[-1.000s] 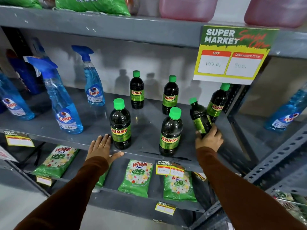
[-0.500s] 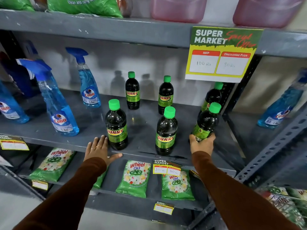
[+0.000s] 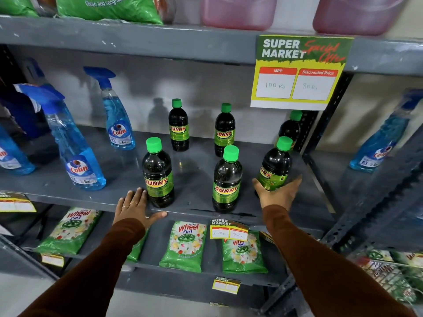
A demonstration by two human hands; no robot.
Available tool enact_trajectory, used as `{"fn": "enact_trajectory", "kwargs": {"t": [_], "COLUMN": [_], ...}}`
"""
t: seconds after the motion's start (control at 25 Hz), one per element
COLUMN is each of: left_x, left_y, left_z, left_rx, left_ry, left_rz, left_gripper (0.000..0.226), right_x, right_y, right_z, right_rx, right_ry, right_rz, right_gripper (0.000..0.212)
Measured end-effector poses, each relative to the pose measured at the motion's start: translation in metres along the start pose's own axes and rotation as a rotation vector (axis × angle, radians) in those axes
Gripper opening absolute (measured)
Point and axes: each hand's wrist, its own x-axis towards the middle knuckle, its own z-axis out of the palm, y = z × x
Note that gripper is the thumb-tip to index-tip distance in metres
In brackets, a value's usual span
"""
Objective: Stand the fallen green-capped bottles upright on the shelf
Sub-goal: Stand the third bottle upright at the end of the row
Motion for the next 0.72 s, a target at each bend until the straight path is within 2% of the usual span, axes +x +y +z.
{"fn": "enact_trajectory", "kwargs": {"t": [0.12,0.24,0.48,0.6,0.72], "left_x": [0.002,0.002,0.002,0.005,0.005], "left_y": [0.001,-0.001,-0.004,-0.008,-0.008], "left_z": [-0.001,-0.001,0.0,-0.002,-0.002], "left_rx": [0.014,0.021,0.029,0.028,0.044], "left_ry": [-0.004,-0.008,-0.029,-0.048,-0.054], "left_rz": [0.002,0.011,0.027,0.036,0.045], "left_gripper": [0.103,0.101,0.098,0.096,0.095], "right_x": [0.002,-0.001,-0.002,0.001,-0.005], "right_y": [-0.004,0.0,-0.001,-0.003,0.001], "right_z": [0.0,0.001,0.003,0.0,-0.009], "right_rx": [-0.064,-0.047,-0.07,-0.048,-0.055], "right_ry": [0.054,-0.012,0.035,-0.007,0.037], "right_rz": [-0.012,-0.032,0.008,0.049,0.059], "right_gripper": [0.122,0.115,0.127,0.117,0.098]}}
